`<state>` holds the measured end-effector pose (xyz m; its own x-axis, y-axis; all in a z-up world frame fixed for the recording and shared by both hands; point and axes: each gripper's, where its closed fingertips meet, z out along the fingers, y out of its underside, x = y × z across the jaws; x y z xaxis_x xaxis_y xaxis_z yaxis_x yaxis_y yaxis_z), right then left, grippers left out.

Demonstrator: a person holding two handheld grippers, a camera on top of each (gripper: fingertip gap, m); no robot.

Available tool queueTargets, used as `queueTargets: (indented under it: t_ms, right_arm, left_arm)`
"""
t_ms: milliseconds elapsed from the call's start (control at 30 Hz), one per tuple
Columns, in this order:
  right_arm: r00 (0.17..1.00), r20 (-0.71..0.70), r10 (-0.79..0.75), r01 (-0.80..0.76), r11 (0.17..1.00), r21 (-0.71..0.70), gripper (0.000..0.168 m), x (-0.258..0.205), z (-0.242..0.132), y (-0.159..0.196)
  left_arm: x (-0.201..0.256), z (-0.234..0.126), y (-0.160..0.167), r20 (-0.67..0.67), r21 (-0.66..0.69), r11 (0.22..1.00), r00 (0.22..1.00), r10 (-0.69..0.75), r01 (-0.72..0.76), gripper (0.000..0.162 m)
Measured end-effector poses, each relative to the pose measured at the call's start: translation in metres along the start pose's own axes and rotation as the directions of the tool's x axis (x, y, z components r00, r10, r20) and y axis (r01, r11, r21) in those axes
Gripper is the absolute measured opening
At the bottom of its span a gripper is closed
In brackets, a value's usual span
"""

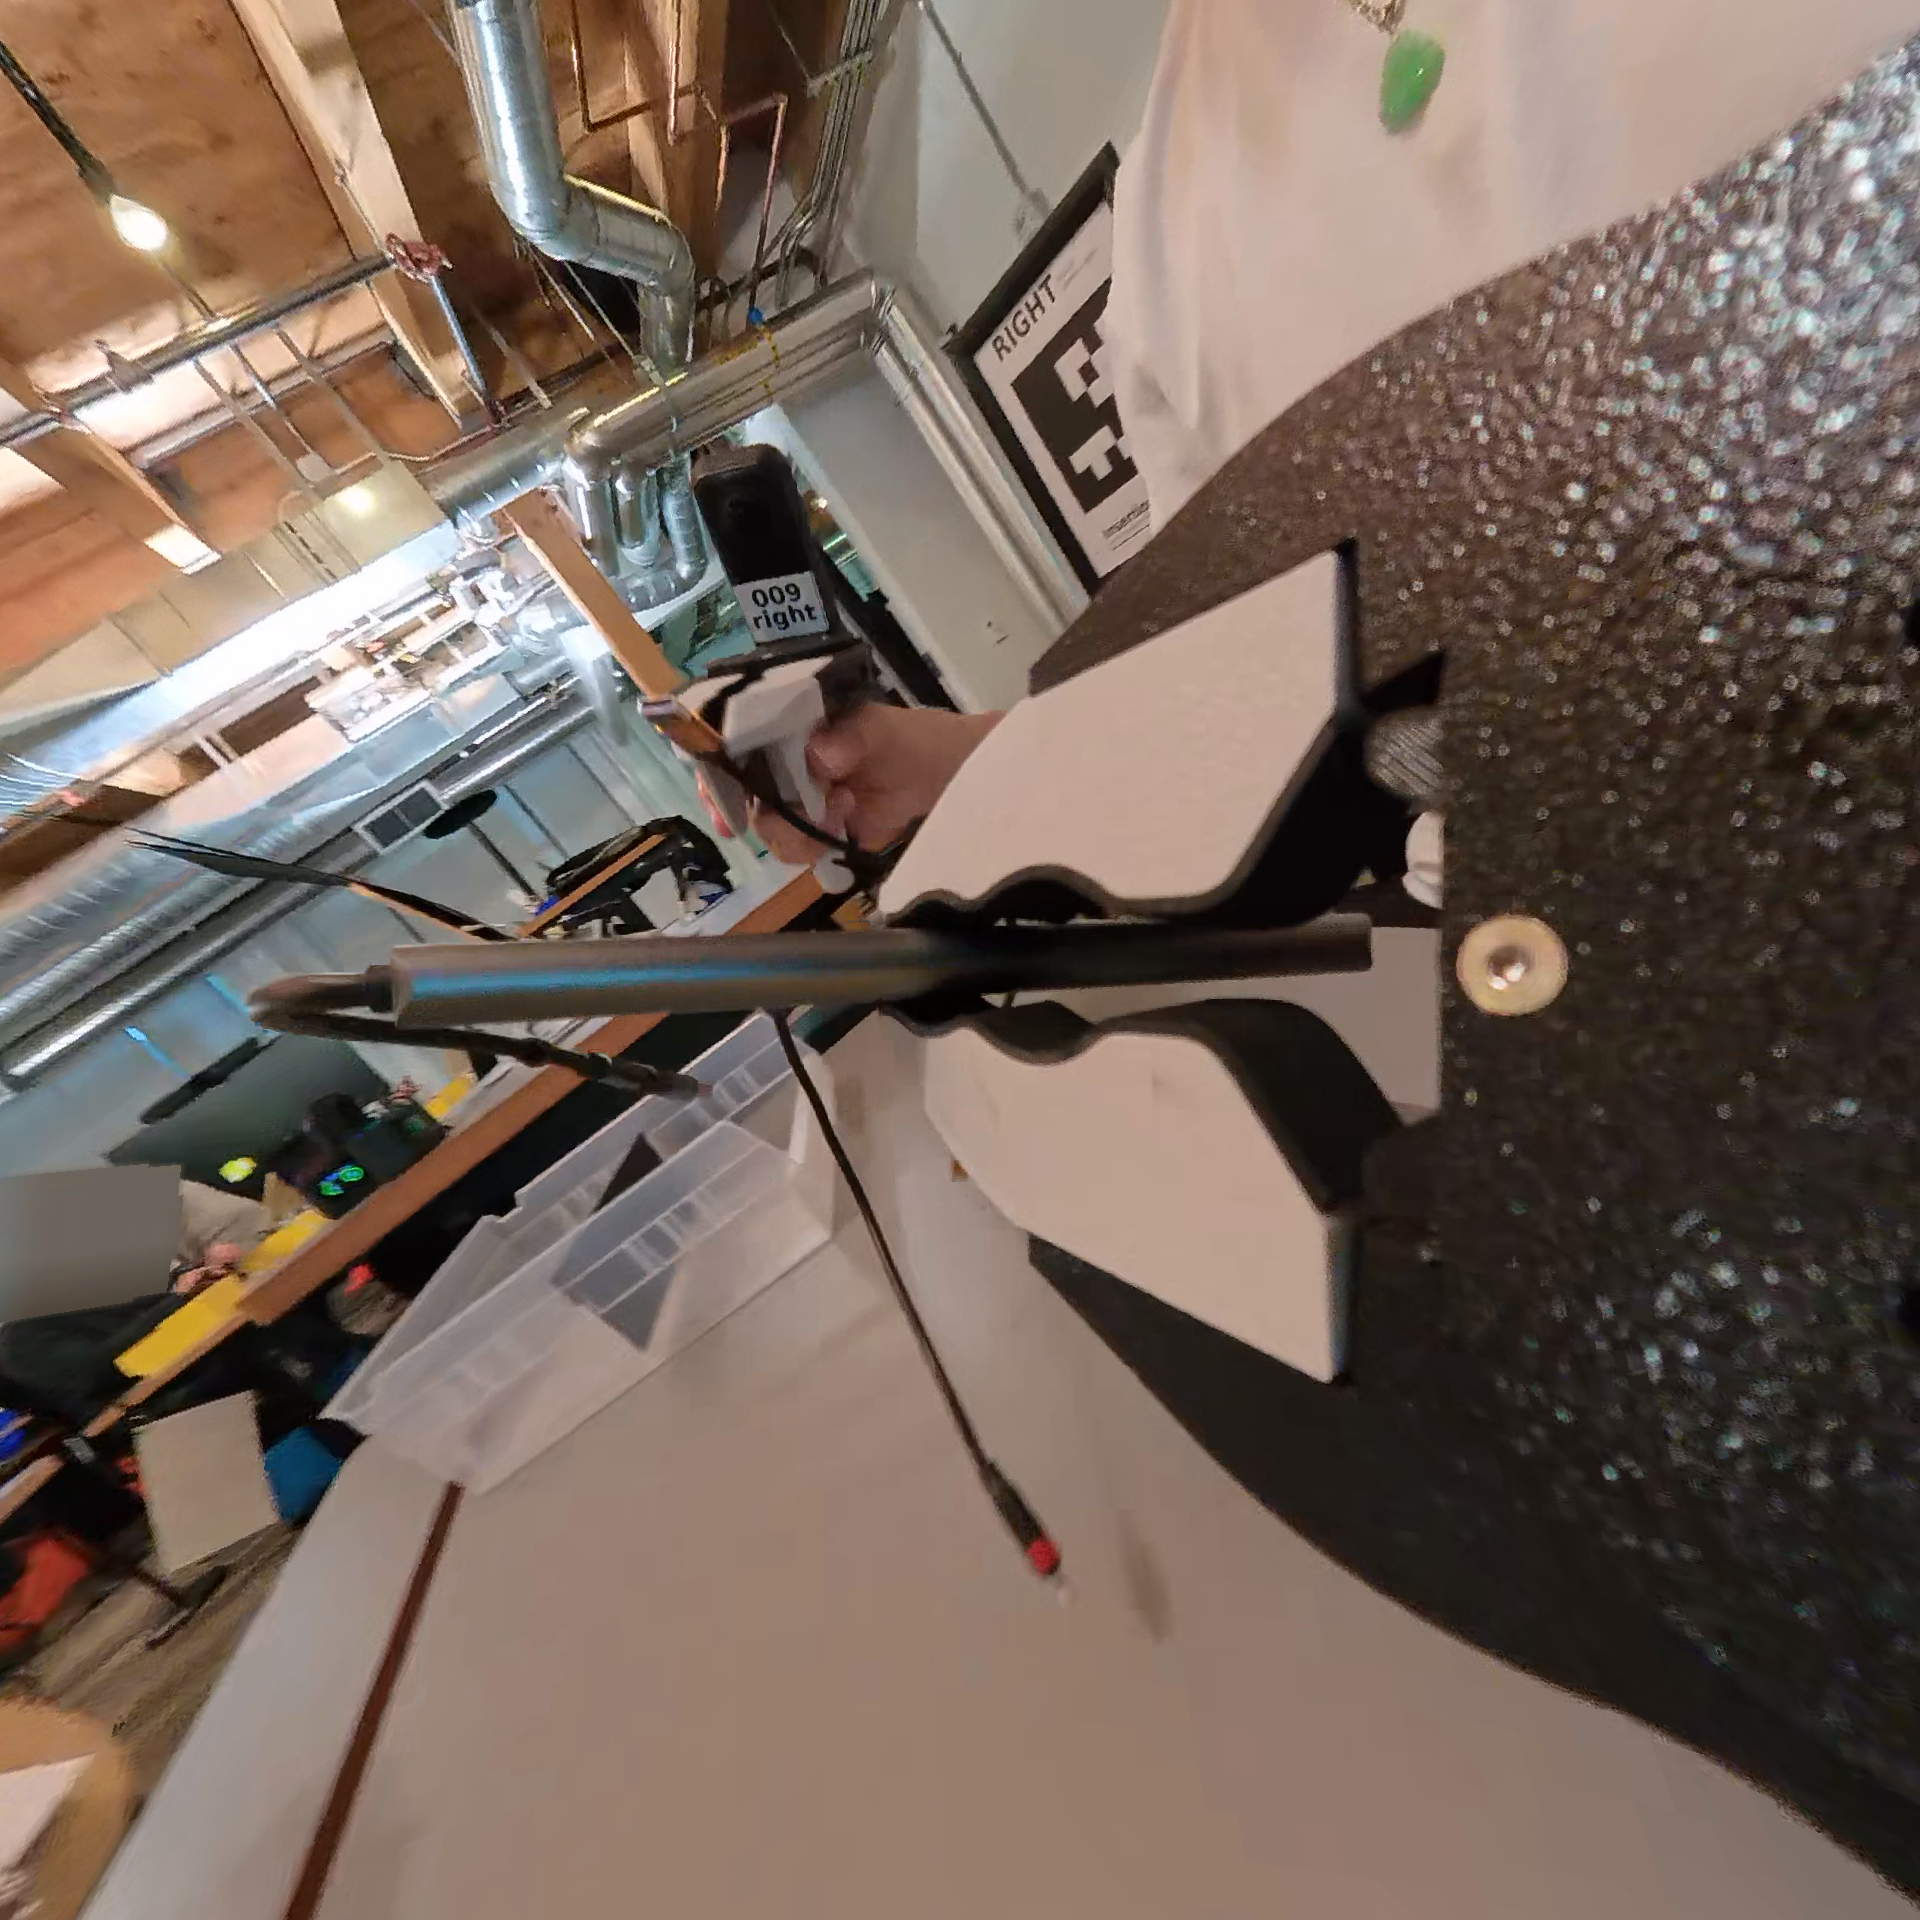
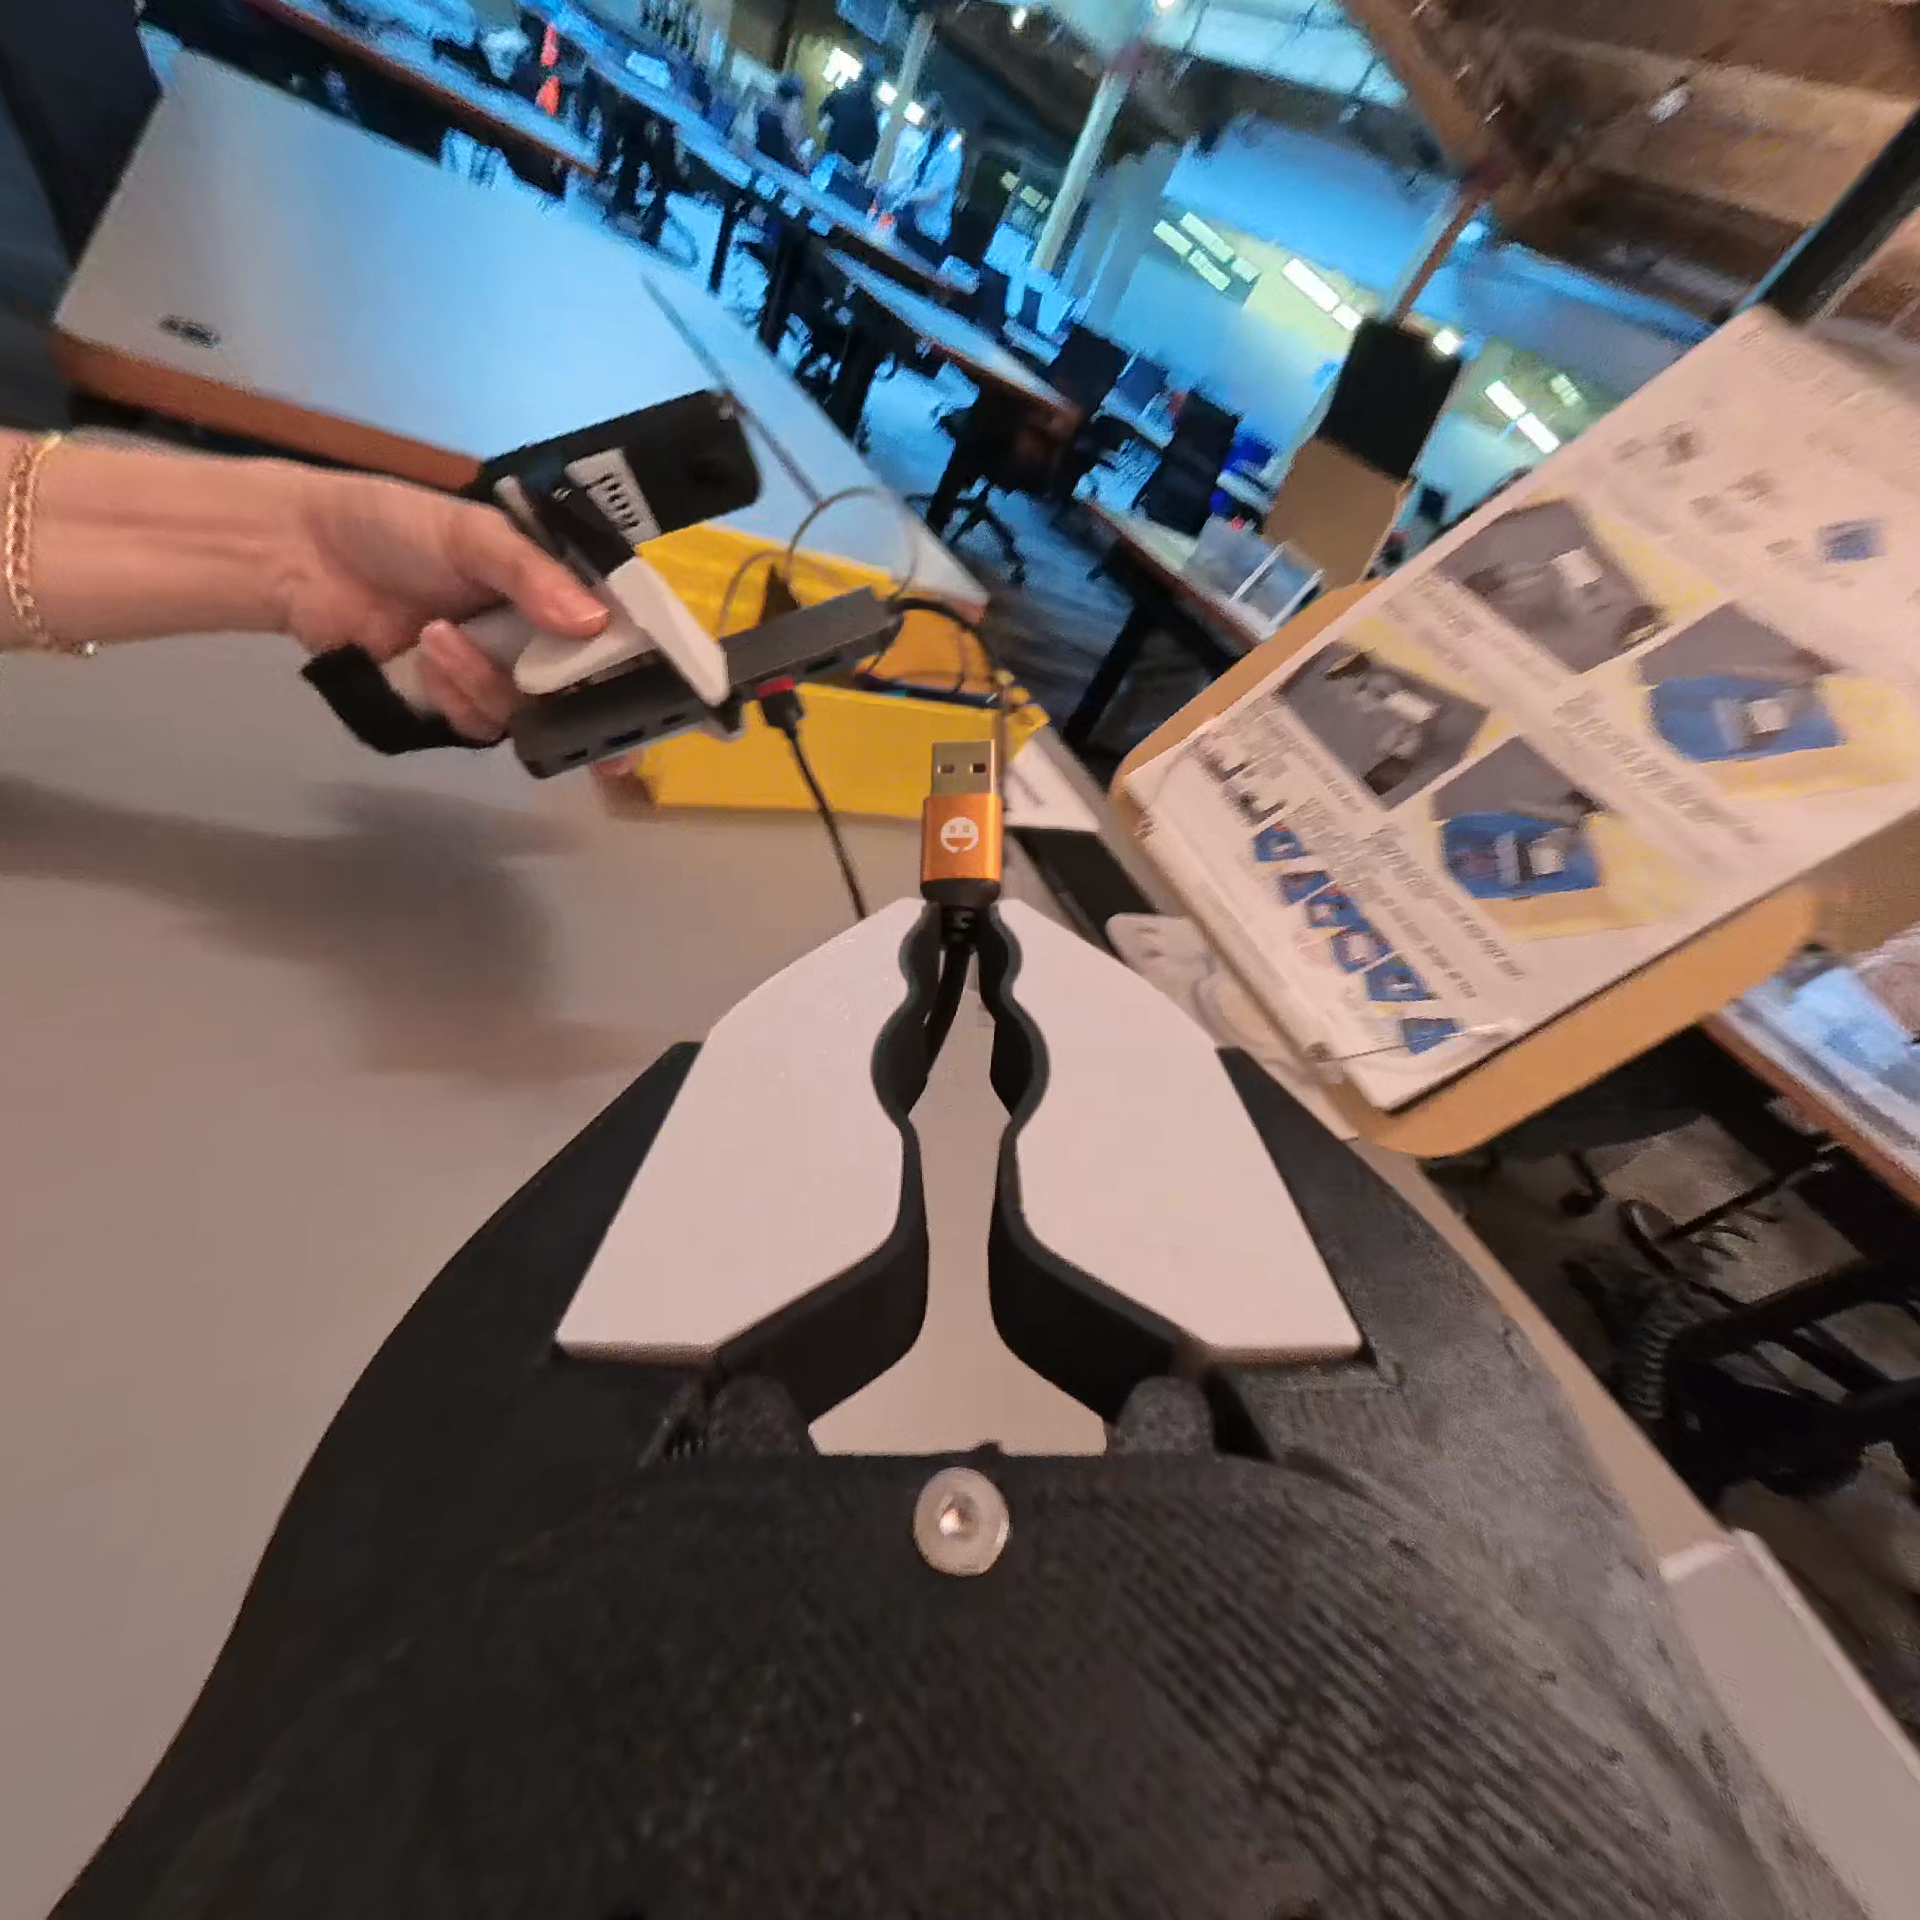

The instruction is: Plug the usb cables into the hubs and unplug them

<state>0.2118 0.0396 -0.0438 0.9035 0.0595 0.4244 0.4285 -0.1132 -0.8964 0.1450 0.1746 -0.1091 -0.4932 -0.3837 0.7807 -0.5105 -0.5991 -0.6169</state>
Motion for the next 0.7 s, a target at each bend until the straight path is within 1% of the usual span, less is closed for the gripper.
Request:
queueTargets:
  t_ms: [100,167,200,267,300,367,467,533,567,633,700]
  right_arm:
    - [0.999,-0.048,-0.002,0.005,0.998,0.069,0.007,0.035,-0.034,-0.037]
    - [0.996,-0.090,-0.008,0.017,0.995,0.101,0.008,0.062,-0.057,-0.059]
    - [0.990,-0.137,-0.013,0.029,0.993,0.111,0.007,0.080,-0.068,-0.067]
    - [0.971,-0.239,-0.022,0.047,0.994,0.099,0.008,0.117,-0.088,-0.074]
    - [0.955,-0.296,-0.028,0.051,0.996,0.073,0.008,0.137,-0.096,-0.069]
    - [0.916,-0.397,-0.061,0.068,0.998,0.005,0.007,0.172,-0.109,-0.048]
    - [0.879,-0.474,-0.046,0.022,0.998,-0.057,0.008,0.200,-0.119,0.004]
    - [0.875,-0.481,-0.056,0.018,0.996,-0.083,0.008,0.199,-0.116,0.045]
    - [0.871,-0.489,-0.046,-0.011,0.994,-0.113,0.008,0.197,-0.113,0.069]
    - [0.891,-0.453,-0.009,-0.080,0.981,-0.178,0.008,0.184,-0.103,0.116]
    - [0.898,-0.440,0.033,-0.136,0.970,-0.204,0.008,0.172,-0.094,0.149]
  left_arm:
    - [0.006,-0.016,-0.019,0.044,0.060,0.997,0.998,0.052,-0.055,0.009]
    - [0.009,-0.023,-0.026,0.072,0.071,0.993,0.993,0.090,-0.095,0.009]
    - [0.011,-0.025,-0.027,0.076,0.072,0.992,0.992,0.102,-0.108,0.009]
    - [0.015,-0.025,-0.026,0.069,0.068,0.991,0.991,0.115,-0.119,0.010]
    - [0.016,-0.024,-0.024,0.063,0.063,0.991,0.991,0.116,-0.119,0.009]
    - [0.017,-0.021,-0.018,0.042,0.053,0.992,0.993,0.111,-0.113,0.009]
    - [0.017,-0.017,-0.011,0.022,0.047,0.994,0.995,0.097,-0.098,0.009]
    - [0.016,-0.015,-0.007,0.016,0.036,0.995,0.996,0.092,-0.092,0.009]
    - [0.016,-0.015,-0.005,0.013,0.030,0.996,0.996,0.089,-0.089,0.009]
    - [0.016,-0.013,-0.002,0.007,0.015,0.996,0.996,0.087,-0.087,0.009]
    - [0.017,-0.011,0.000,0.005,0.002,0.996,0.996,0.091,-0.091,0.009]
